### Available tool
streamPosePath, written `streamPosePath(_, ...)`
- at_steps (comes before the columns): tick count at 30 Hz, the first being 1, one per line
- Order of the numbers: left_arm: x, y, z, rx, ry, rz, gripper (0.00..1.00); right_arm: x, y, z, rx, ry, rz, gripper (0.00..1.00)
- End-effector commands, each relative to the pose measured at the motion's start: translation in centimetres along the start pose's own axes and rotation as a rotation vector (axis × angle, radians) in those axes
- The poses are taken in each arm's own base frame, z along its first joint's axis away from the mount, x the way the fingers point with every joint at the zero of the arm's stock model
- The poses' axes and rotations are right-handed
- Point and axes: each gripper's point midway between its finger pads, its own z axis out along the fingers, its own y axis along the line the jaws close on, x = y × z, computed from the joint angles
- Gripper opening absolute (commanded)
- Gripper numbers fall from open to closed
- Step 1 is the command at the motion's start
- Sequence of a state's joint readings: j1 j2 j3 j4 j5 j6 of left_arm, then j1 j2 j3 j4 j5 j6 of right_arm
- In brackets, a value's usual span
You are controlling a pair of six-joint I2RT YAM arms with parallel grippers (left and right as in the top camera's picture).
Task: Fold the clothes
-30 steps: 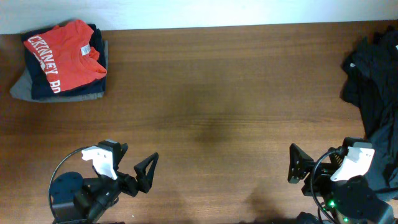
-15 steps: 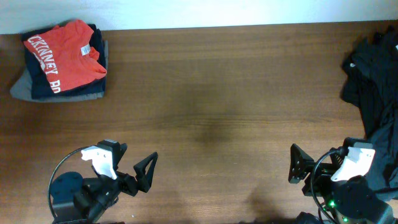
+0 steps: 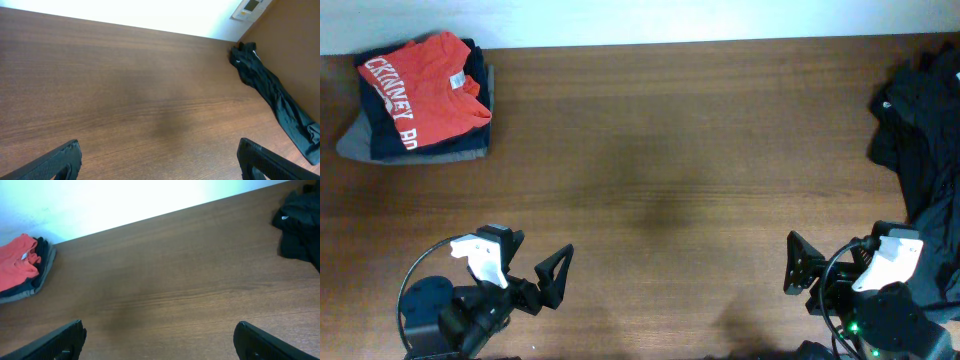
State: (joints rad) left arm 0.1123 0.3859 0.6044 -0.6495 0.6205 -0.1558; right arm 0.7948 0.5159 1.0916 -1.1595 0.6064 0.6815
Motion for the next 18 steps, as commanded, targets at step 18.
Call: streamPosePath(18,0.2,0.1,0.1,-0.002,0.001,-0.007,0.99,1.1,-10.2,0.6,0.454,-0.155,0.330,0.99)
